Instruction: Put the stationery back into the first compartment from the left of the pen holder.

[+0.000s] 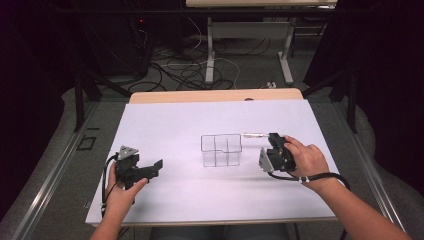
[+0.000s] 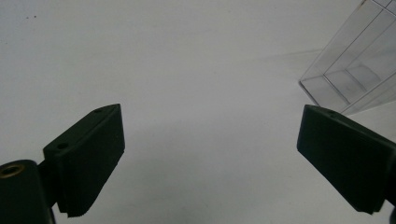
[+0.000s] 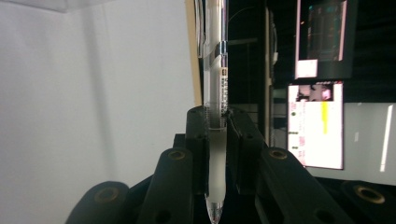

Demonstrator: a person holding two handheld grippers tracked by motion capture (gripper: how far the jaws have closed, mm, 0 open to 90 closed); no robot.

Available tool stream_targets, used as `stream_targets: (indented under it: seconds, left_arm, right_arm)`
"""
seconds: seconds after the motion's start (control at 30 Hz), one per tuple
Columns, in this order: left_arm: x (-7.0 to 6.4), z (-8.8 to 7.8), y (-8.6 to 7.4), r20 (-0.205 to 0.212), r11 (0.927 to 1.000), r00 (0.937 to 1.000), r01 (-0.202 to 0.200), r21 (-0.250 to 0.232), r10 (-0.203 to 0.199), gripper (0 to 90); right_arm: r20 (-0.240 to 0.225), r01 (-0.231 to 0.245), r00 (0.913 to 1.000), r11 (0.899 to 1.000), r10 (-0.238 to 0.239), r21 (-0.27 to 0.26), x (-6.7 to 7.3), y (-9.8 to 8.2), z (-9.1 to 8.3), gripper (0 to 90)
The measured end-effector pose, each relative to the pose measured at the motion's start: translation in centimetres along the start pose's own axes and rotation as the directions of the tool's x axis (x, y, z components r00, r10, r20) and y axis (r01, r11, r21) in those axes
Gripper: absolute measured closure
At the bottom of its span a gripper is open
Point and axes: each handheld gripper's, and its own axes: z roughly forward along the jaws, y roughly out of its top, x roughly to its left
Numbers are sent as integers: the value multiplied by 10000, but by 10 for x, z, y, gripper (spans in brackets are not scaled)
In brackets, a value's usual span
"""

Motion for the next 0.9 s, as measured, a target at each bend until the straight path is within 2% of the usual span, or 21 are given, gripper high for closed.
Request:
stream_targets:
  seconds: [0.03, 0.1, 0.17, 0.27, 0.3, 0.37, 0.43, 0.5, 0.53, 0.57, 0.6, 0.63, 0.7, 0.73, 0.77, 0.83, 0.87, 0.9]
  left_arm:
    - [0, -1, 1, 69, 9999, 10000, -23, 125, 22, 89]
    - [0, -2, 3, 108, 10000, 9999, 24, 70, -25, 96]
    - [-1, -2, 4, 159, 9999, 9998, 98, -32, -97, 98]
    - [-3, -4, 7, 339, 10000, 9994, 71, 33, -72, 99]
    - [-4, -5, 8, 417, 10000, 9991, 52, 33, -53, 99]
    - [-6, -6, 10, 566, 10000, 9984, -74, -3, 74, 99]
    - [-8, -8, 12, 775, 9987, 9959, -475, 169, 460, 92]
    - [-12, -8, 14, 793, 9966, 9936, -814, 130, 802, 63]
    - [-14, -8, 15, 789, 9946, 9916, -1031, 91, 1021, 59]
    - [-15, -9, 16, 845, 9936, 9902, -1127, 97, 1115, 59]
    - [-17, -9, 16, 909, 9929, 9889, -1186, 76, 1175, 59]
    - [-17, -10, 17, 914, 9908, 9868, -1351, 95, 1337, 60]
    - [-20, -11, 19, 945, 9894, 9853, -1441, 155, 1421, 88]
    - [-21, -12, 19, 959, 9901, 9857, -1398, 86, 1384, 97]
    - [-22, -12, 20, 1009, 9903, 9854, -1386, 55, 1374, 107]
    - [-24, -13, 22, 1179, 9889, 9822, -1482, 59, 1465, 132]
    - [-26, -13, 23, 1326, 9893, 9807, -1457, 33, 1440, 133]
    - [-28, -13, 24, 1421, 9888, 9789, -1490, 66, 1466, 132]
  right_arm:
    - [111, 180, 9998, 9998, -179, -48, 0, 1, 0, 799]
    - [348, 533, 9980, 9986, -530, -72, 2, 4, -2, 799]
    - [500, 1023, 9936, 9946, -1014, -163, 2, 8, -2, 799]
    - [660, 1423, 9879, 9894, -1402, -286, 3, 13, -4, 799]
    - [701, 1753, 9825, 9838, -1724, -365, 1, 15, -5, 799]
    - [815, 2015, 9770, 9783, -1971, -493, 1, 18, -8, 799]
    - [820, 2347, 9698, 9703, -2296, -582, -1, 21, -12, 799]
    - [797, 2549, 9651, 9645, -2494, -691, -1, 25, -17, 799]
    - [1018, 2683, 9605, 9591, -2591, -904, 0, 26, -18, 799]
    - [854, 2852, 9567, 9546, -2782, -860, -1, 29, -21, 799]
    - [1051, 2902, 9543, 9516, -2799, -1012, 0, 30, -23, 799]
    - [906, 3086, 9496, 9456, -3000, -1030, -1, 33, -25, 799]
    - [966, 3254, 9441, 9382, -3153, -1181, 2, 37, -28, 799]
    - [1125, 3384, 9391, 9307, -3246, -1391, 3, 39, -28, 799]
    - [1037, 3454, 9371, 9285, -3334, -1361, 4, 41, -30, 799]
    - [1167, 3637, 9299, 9194, -3488, -1496, 6, 45, -31, 799]
    - [956, 3647, 9304, 9197, -3539, -1455, 7, 47, -32, 799]
    - [926, 3800, 9246, 9125, -3696, -1516, 8, 50, -32, 799]
